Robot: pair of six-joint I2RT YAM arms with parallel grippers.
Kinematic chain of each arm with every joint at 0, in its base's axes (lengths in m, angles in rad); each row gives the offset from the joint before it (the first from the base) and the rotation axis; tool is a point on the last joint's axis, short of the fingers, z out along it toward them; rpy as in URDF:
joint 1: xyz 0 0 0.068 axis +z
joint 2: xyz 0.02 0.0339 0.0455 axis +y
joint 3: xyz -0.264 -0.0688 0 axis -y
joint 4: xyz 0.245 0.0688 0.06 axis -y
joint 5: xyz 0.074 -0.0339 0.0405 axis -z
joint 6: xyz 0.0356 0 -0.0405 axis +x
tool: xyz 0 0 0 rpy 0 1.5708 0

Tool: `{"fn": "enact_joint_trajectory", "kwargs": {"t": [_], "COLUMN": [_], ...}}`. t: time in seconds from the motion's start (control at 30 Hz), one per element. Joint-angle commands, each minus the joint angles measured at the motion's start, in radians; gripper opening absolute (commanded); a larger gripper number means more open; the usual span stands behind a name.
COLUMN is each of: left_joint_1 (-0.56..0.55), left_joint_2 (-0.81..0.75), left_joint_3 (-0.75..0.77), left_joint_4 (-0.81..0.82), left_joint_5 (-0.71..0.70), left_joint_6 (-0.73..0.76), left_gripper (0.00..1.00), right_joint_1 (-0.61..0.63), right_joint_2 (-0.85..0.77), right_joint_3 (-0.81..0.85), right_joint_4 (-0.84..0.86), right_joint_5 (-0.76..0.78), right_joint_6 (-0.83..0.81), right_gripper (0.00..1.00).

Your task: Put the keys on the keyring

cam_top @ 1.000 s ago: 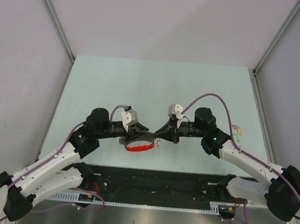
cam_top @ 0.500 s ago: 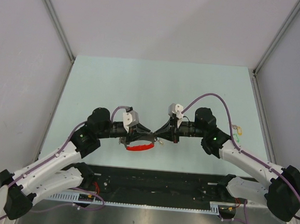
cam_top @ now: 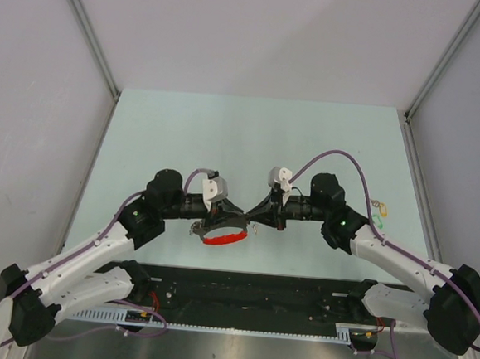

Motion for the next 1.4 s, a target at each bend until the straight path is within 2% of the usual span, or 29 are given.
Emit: {"fn": "enact_joint_trajectory", "kwargs": {"t": [0.0,0.2,0.27,0.37,0.4,0.47,0.5,0.57,0.73,0.8,0.87,0.9,1.0,1.07,1.13,1.17,1.27,1.3,1.37], "left_joint_1": [-0.011,-0.011,-0.011,-0.011,-0.011,-0.011,-0.011,-0.012,-0.015,-0.014,-0.014,-0.014,-0.014,-0.005,0.0,-0.012,-0.026,-0.019,-0.019], "left_joint_2": [0.001,-0.008,-0.002,0.019,0.028,0.052,0.059,0.084,0.144,0.141,0.217,0.245,0.285,0.294,0.344,0.345,0.257,0.25,0.223], "left_joint_3": [0.048,0.072,0.097,0.132,0.143,0.17,0.178,0.206,0.304,0.261,0.262,0.287,0.333,0.327,0.431,0.46,0.363,0.341,0.316], "left_joint_4": [0.007,-0.077,-0.131,-0.2,-0.22,-0.269,-0.283,-0.32,-0.443,-0.38,-0.415,-0.459,-0.441,-0.42,-0.548,-0.552,-0.394,-0.374,-0.272], "left_joint_5": [0.026,-0.053,-0.076,-0.122,-0.133,-0.175,-0.187,-0.233,-0.319,-0.394,-0.441,-0.436,-0.386,-0.459,-0.449,-0.466,-0.583,-0.489,-0.392], "left_joint_6": [0.013,0.0,-0.003,-0.005,-0.005,-0.005,-0.005,-0.01,-0.043,-0.049,-0.045,-0.052,-0.19,-0.227,-0.273,-0.267,-0.241,-0.224,-0.226], "left_gripper": [0.01,0.0,0.0,0.0,0.0,0.0,0.0,0.0,0.0,0.0,0.0,0.01,0.0,0.0,0.0,0.0,0.0,0.0,0.0], "right_joint_1": [0.008,0.008,0.006,0.006,0.006,0.006,0.009,0.008,0.008,0.008,0.006,0.009,0.008,0.012,0.011,0.012,0.014,0.006,-0.008], "right_joint_2": [0.001,0.011,0.01,0.008,0.011,0.008,0.007,-0.001,-0.044,-0.064,-0.074,-0.077,-0.08,-0.084,-0.093,-0.094,-0.105,-0.104,-0.081], "right_joint_3": [0.006,0.006,0.006,0.006,0.006,0.006,0.006,0.006,-0.04,-0.063,-0.098,-0.108,-0.137,-0.166,-0.18,-0.184,-0.232,-0.24,-0.246], "right_joint_4": [0.064,-0.015,-0.039,-0.066,-0.072,-0.08,-0.088,-0.097,-0.068,-0.03,0.015,0.026,0.076,0.119,0.133,0.133,0.211,0.236,0.286], "right_joint_5": [0.021,0.086,0.115,0.142,0.15,0.172,0.182,0.222,0.343,0.42,0.454,0.457,0.465,0.477,0.503,0.521,0.566,0.548,0.441], "right_joint_6": [-0.023,-0.078,-0.101,-0.109,-0.111,-0.111,-0.111,-0.112,-0.085,-0.068,-0.045,-0.039,0.0,0.017,0.023,0.03,0.053,0.055,0.092], "right_gripper": [0.0,0.0,0.03,0.14,0.22,0.3,0.38,0.47,0.6,0.64,0.68,0.68,0.68,0.68,0.68,0.68,0.68,0.68,0.68]}}
